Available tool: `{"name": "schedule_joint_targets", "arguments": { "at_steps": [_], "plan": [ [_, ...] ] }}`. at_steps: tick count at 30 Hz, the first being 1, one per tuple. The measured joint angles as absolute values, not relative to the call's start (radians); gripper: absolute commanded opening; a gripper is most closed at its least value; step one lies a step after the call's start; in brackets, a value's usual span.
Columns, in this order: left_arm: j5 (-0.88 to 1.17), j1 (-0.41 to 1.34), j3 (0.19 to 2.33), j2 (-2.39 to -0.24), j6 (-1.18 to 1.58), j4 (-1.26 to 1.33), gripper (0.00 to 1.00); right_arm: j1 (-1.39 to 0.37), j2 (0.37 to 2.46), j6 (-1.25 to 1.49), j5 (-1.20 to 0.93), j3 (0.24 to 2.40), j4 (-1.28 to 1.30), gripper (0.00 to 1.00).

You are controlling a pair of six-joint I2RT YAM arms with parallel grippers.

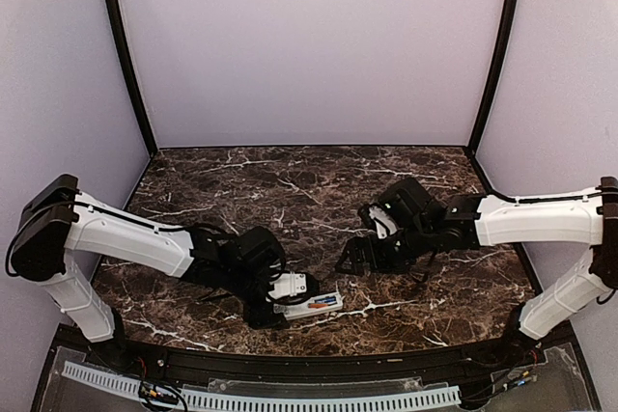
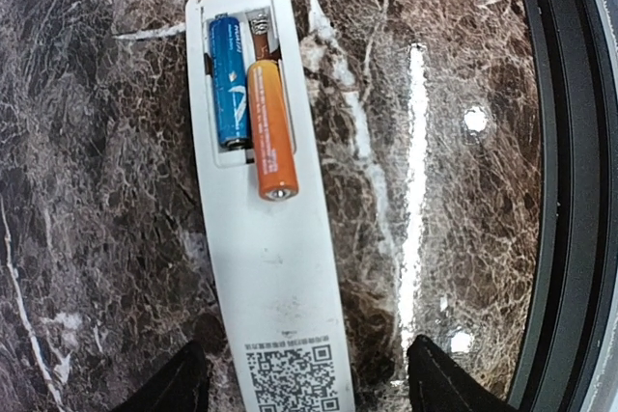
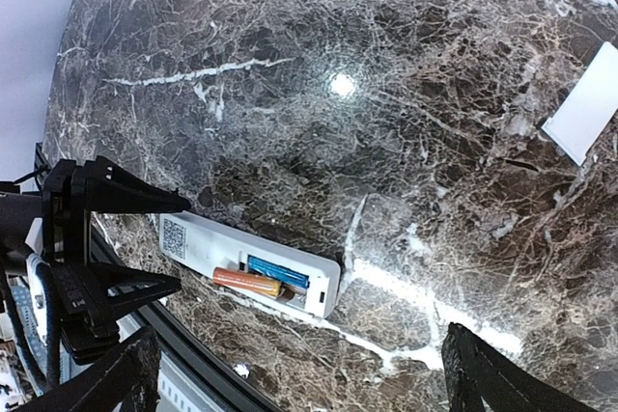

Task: Load the batteries into the remote control
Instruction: Move the remote control without the battery cover to the center of the board.

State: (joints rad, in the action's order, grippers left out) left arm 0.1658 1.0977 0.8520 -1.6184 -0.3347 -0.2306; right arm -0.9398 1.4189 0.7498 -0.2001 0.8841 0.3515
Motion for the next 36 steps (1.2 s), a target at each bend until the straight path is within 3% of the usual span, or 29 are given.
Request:
{"name": "schedule_joint_targets", "arguments": {
  "at_steps": [5,13,36],
  "plan": [
    [0.169,1.097,0.883,-1.671,-0.337,-0.243,0.49,-0.935,1.415,0.724,-0.193,0.884,0.377,0.99],
    [0.17,1.088,0.915,-1.707,-0.339,-0.276,0.33,-0.918,1.376,0.71,-0.193,0.876,0.401,0.99],
    [0.168,1.086,1.093,-1.815,-0.33,-0.471,0.22,-0.859,1.328,0.705,-0.194,0.829,0.414,0.99]
  ]
}}
